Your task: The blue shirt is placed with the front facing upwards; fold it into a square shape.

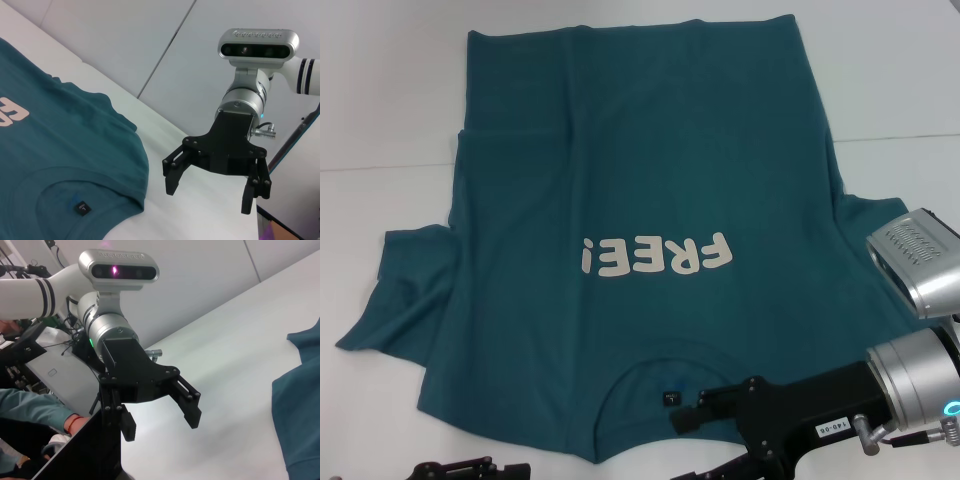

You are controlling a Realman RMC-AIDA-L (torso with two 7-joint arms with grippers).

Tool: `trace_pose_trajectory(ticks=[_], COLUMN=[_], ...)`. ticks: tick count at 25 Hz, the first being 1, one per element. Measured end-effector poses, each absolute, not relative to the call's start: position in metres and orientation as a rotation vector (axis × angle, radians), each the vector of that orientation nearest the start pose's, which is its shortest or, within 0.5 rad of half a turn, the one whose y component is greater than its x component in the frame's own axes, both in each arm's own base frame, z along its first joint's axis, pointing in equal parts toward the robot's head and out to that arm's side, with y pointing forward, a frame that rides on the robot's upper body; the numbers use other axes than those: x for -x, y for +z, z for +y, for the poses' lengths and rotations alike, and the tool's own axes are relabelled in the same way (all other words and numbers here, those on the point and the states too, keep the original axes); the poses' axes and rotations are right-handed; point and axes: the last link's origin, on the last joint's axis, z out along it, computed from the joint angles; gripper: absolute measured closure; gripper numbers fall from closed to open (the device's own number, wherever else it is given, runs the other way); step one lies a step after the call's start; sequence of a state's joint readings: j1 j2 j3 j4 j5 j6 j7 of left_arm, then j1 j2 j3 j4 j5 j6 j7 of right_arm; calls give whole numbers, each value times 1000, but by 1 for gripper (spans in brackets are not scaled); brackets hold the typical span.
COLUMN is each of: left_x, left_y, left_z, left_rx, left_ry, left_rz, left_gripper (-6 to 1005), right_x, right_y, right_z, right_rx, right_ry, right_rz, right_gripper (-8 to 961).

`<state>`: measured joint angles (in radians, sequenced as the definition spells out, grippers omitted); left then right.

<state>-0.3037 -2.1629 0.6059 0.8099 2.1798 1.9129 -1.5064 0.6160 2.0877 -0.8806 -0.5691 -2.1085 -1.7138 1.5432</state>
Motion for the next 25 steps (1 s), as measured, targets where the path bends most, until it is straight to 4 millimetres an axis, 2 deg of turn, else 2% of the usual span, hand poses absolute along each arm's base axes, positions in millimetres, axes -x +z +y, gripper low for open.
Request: trace_pose_trajectory(ticks=[17,19,21,25], left_x=[291,292,296,312], left_y=[-3,3,12,29], left_z=[226,234,246,273], left_rx=[2847,2774,2648,2250], left_ry=[-820,-846,-867,-931], left_rz=[-1050,-1164,-1354,-1802], left_gripper=[187,188,188,188], right_x=[-231,-231,-233,-238], right_y=[-42,-40,-34,-20], right_z=[299,303,313,335], right_rx=[3144,3113,3021,2816], right_ry=[605,614,620,606], right_rz=[823,863,997,1285], right_gripper=[9,9,9,9])
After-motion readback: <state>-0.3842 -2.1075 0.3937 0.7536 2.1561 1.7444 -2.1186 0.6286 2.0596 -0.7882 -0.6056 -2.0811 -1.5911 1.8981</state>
